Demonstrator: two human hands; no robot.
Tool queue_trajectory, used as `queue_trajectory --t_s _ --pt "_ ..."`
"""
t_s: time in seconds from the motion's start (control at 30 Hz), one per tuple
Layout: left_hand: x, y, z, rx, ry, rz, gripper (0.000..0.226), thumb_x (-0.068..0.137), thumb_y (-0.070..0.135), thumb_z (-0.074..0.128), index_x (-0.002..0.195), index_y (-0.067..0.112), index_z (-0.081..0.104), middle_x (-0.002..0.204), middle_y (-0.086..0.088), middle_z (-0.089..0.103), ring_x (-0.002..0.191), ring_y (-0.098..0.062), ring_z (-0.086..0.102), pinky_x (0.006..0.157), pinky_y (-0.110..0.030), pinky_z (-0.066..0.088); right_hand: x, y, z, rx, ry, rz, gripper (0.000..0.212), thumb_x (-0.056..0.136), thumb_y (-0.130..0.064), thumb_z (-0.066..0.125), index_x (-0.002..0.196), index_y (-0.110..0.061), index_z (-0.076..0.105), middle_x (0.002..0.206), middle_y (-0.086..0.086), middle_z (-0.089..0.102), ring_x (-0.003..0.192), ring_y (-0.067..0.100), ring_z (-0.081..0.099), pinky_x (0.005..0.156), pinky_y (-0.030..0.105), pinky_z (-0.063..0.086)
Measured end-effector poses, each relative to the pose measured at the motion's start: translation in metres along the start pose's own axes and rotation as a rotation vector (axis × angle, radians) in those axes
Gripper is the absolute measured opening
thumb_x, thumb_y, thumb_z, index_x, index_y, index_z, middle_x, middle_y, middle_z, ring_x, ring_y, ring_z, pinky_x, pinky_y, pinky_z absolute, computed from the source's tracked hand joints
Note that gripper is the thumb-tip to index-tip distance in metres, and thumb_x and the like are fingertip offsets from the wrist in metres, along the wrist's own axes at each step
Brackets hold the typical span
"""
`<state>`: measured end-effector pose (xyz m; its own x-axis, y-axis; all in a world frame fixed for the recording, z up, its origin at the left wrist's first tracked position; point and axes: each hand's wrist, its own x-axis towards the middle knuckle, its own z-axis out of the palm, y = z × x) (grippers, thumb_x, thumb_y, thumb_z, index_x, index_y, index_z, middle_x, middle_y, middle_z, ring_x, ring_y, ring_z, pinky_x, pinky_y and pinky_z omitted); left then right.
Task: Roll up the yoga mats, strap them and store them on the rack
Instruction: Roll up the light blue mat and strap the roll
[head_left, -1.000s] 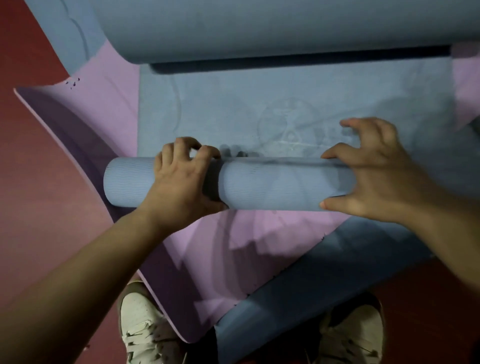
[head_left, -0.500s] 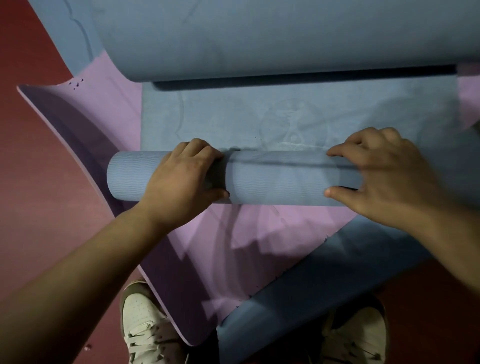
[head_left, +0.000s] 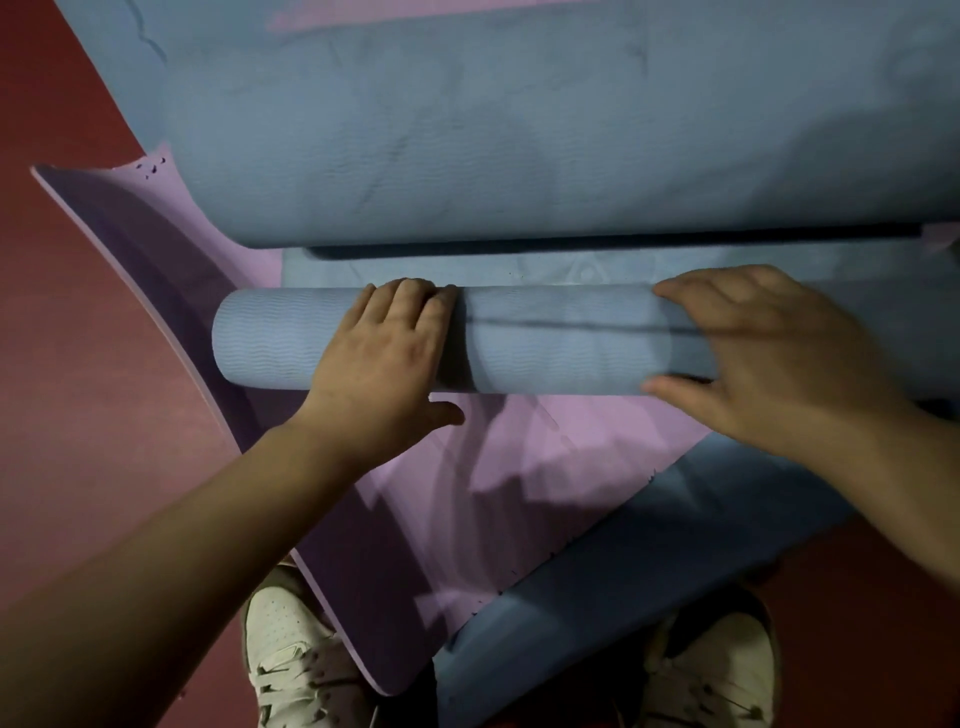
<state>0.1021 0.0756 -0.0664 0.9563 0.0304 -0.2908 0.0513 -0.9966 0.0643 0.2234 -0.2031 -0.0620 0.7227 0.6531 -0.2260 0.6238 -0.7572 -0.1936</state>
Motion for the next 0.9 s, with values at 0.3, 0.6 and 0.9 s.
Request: queue_trajectory --t_s 0.3,0.6,0.9 --pt "0.019 0.001 0.008 -0.003 0.116 -0.054 0.098 0.043 0.039 0.094 0.125 0.005 0.054 0.117 -0.015 0.057 0.104 -0.036 0.054 0.093 -0.048 0.045 0.012 -0.005 0.009 -0.017 0.062 0.006 0.095 0.045 -0.037 0.092 0.129 -0.011 0.054 0.119 0.011 0.06 0.108 0.037 0.052 0.092 0.048 0.045" --pt "-0.006 -0.004 -0.003 -0.164 -0.086 0.013 0.093 0.045 0.054 0.087 0.125 0.018 0.057 0.115 -0.003 0.055 0.104 -0.027 0.056 0.09 -0.042 0.049 -0.01 -0.005 -0.01 -0.037 -0.214 0.013 0.092 0.051 -0.06 0.078 0.134 -0.034 0.049 0.126 -0.009 0.059 0.114 0.02 0.053 0.088 0.036 0.049" --pt "0.01 -0.013 -0.009 -0.246 -0.075 -0.043 0.122 0.045 0.069 0.078 0.152 0.029 0.034 0.163 -0.018 -0.007 0.148 -0.044 -0.014 0.117 -0.061 0.001 0.015 0.009 -0.003 -0.073 -0.151 -0.091 0.102 0.046 -0.063 0.071 0.137 -0.02 0.053 0.164 0.013 0.002 0.151 0.029 -0.006 0.117 0.043 0.01"
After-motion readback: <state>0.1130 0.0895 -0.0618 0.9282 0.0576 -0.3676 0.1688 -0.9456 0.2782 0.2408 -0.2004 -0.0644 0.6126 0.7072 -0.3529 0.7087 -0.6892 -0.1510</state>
